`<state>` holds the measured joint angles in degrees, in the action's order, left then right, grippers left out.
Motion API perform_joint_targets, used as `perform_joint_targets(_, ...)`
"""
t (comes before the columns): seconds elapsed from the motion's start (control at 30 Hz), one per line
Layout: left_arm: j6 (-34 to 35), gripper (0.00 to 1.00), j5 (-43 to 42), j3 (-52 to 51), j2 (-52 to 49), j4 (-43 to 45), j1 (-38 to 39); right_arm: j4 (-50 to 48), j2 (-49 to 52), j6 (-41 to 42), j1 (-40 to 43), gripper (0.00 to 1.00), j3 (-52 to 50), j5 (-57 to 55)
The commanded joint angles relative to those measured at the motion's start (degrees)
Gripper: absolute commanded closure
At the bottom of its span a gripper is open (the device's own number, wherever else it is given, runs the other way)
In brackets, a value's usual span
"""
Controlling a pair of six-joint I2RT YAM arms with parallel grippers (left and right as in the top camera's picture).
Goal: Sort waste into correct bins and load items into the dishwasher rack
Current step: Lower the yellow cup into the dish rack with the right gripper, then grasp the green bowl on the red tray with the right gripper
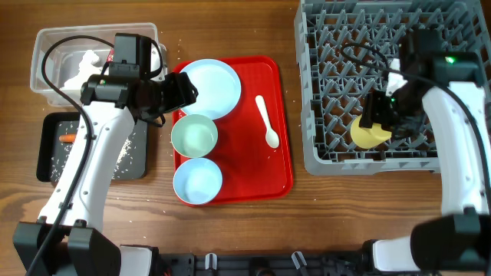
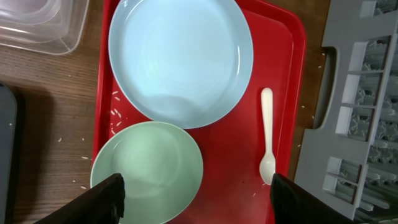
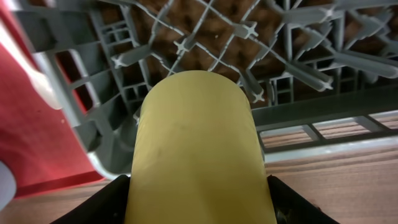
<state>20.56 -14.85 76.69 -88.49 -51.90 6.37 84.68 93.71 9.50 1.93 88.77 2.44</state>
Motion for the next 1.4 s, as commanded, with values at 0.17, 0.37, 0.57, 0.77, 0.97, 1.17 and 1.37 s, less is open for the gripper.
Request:
perform_joint_targets(0.17, -0.9, 0.24, 1.46, 0.35, 0.5, -0.94, 0.28, -2.8, 5.84, 0.98, -0.2, 0.24, -4.37, -1.33)
perform_joint_targets(0.37, -0.9, 0.2, 1.46, 0.35, 0.5, -0.94, 0.28, -4.42, 5.38, 1.01, -0.2, 0.04, 0.57, 1.92)
perform_joint_targets(0.57, -0.87, 0.19, 4.35, 0.37, 0.5, -0.94, 0.26, -9.86, 3.45, -0.04, -9.53, 0.1, 11.93, 13.2)
perform_joint_targets(0.77, 1.73, 0.2, 10.88, 0.59, 1.22, -2.45, -4.2, -26.97, 9.38, 12.2, -28.22, 0.24, 10.84, 13.35)
perform_joint_targets(0.97, 2.58, 0.19, 10.86, 0.59, 3.76, -6.25, -16.33, -34.29, 22.32, 19.21, -37.92, 0.5, 10.84, 14.6)
perform_joint_targets(1.17, 2.58, 0.11, 10.88, 0.59, 3.74, -6.97, -18.6, -34.8, 31.58, 21.18, -41.97, 0.59, 10.8, 16.57)
perform_joint_targets(1.37, 2.58, 0.09, 10.88, 0.59, 3.74, -7.39, -18.6, -37.75, 33.57, 23.71, -43.54, 0.74, 7.26, 16.5)
